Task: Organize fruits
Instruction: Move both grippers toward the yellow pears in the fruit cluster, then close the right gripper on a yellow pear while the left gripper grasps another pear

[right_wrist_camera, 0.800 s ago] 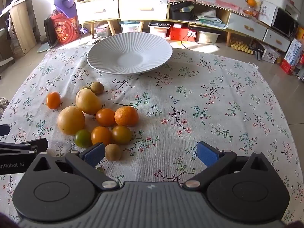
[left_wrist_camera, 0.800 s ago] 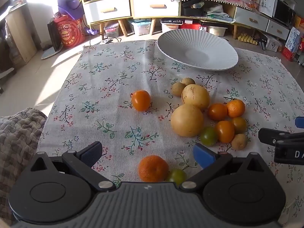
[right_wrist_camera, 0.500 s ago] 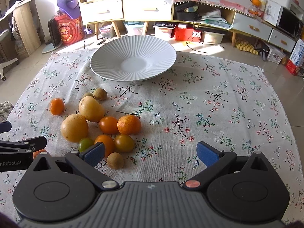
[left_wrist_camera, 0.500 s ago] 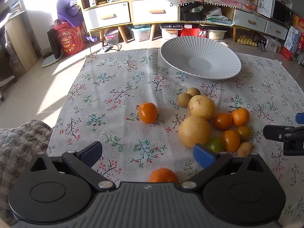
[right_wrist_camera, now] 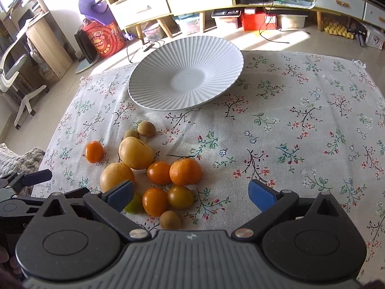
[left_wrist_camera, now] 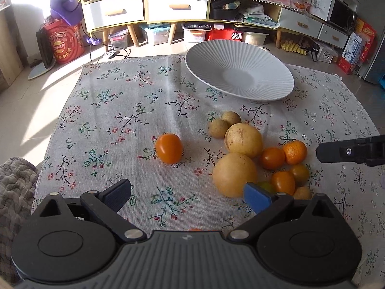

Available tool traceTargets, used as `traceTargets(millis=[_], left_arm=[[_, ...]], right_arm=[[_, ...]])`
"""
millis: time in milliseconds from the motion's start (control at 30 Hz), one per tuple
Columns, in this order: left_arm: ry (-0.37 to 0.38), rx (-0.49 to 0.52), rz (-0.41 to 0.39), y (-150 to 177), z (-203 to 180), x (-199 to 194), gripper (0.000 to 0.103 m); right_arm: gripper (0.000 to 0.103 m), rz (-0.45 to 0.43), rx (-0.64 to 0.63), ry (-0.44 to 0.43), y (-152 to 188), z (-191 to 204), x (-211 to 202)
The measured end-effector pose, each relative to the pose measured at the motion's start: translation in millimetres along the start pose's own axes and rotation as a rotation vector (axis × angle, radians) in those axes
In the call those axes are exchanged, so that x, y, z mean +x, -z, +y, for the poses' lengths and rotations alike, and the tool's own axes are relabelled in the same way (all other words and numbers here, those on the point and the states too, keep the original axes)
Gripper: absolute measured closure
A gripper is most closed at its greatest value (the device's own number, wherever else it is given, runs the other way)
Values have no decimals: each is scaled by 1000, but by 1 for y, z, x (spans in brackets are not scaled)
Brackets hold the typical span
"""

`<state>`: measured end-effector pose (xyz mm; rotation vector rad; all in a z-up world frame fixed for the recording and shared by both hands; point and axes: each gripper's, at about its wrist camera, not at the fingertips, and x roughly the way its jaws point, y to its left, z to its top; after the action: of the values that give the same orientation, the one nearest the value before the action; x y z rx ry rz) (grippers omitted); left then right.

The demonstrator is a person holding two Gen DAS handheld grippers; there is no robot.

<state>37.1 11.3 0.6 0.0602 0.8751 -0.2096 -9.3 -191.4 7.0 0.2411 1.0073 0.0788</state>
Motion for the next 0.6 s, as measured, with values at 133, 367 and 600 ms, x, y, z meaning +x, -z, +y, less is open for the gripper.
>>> traceTargets(millis=[133,367,600], left_arm=[[45,14,39,-1,-8,12,18],[137,22,72,-6,-18,22,34],[152,-1,74,-7,-16,31,49]], right_arm=[[10,8,11,-84,-8,9,8],[20,41,46,-180,-22,24,28],[35,80,184,-243,-33,14,53]])
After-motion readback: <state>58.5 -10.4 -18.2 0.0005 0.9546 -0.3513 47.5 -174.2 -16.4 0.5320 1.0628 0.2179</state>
